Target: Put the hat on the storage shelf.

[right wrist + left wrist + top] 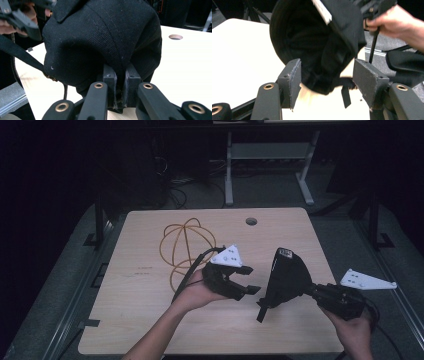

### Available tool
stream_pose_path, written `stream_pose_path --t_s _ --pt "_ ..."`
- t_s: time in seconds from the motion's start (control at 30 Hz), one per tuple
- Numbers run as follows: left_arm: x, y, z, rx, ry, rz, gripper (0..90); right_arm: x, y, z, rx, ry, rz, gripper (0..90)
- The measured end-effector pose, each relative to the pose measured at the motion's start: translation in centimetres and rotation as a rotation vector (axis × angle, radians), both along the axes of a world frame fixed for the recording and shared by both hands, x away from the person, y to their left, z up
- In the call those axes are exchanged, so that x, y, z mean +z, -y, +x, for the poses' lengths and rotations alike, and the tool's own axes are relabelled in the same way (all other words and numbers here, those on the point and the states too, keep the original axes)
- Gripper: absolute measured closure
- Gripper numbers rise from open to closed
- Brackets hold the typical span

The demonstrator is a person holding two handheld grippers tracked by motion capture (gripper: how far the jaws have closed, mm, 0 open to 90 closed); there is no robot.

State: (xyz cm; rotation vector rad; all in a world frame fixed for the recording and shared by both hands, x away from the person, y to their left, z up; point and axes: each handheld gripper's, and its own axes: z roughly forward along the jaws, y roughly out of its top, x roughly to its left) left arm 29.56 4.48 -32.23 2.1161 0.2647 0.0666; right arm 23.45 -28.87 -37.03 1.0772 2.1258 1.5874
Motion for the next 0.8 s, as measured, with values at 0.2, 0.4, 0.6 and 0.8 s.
stream_pose_path --t_s 0.2,0.4,0.6,0.8 --pt "-1.4 -1.2 -0.4 0.018 0.003 0.027 38.6 0.3 0.5 0.7 0.002 -0.020 0.009 82.8" --pt "-2.7 -2.2 -0.8 0.040 0.010 0.051 37.0 1.1 0.8 1.3 0.008 -0.033 0.004 82.8" --pt "-4.2 -3.2 -1.3 0.056 0.015 0.076 34.8 2.5 1.2 2.0 0.009 -0.035 -0.005 82.8" --pt "-5.8 -4.2 -1.6 0.067 0.014 0.086 33.8 3.8 1.1 2.8 0.016 -0.045 -0.007 82.8"
